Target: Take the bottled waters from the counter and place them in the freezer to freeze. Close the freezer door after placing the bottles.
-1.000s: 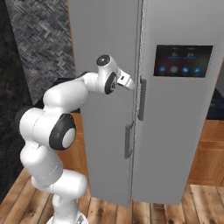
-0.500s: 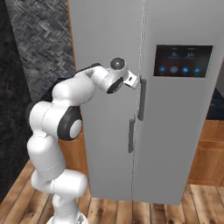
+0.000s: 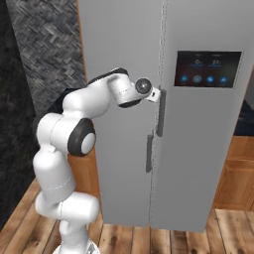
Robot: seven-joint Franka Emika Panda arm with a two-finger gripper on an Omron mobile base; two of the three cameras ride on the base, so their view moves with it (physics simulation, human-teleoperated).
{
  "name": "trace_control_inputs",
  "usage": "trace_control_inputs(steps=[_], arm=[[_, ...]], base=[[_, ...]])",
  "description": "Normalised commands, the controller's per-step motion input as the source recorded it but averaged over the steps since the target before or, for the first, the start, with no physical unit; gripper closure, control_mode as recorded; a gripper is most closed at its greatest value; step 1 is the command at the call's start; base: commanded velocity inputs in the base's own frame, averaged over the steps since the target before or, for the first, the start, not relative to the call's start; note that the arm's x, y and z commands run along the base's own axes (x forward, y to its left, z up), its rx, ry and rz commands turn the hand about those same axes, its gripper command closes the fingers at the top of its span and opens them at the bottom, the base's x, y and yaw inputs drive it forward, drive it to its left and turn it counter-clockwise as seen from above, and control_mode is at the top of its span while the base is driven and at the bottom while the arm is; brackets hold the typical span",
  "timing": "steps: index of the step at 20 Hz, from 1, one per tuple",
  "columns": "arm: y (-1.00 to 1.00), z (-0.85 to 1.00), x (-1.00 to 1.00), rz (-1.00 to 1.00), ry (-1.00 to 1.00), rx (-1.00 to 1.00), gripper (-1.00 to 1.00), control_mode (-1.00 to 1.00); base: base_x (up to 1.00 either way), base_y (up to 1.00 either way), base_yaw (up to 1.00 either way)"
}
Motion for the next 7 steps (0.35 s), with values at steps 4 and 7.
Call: trace_control_inputs(steps=[4,7], arm=[[0.0,0.02,0.38,0.03,0.03,0.02,-1.0,-1.0],[0.0,0.01,0.36,0.0,0.07,0.01,-1.0,-1.0]], base=[[0.0,0.0,0.0],[0.0,0.0,0.0]])
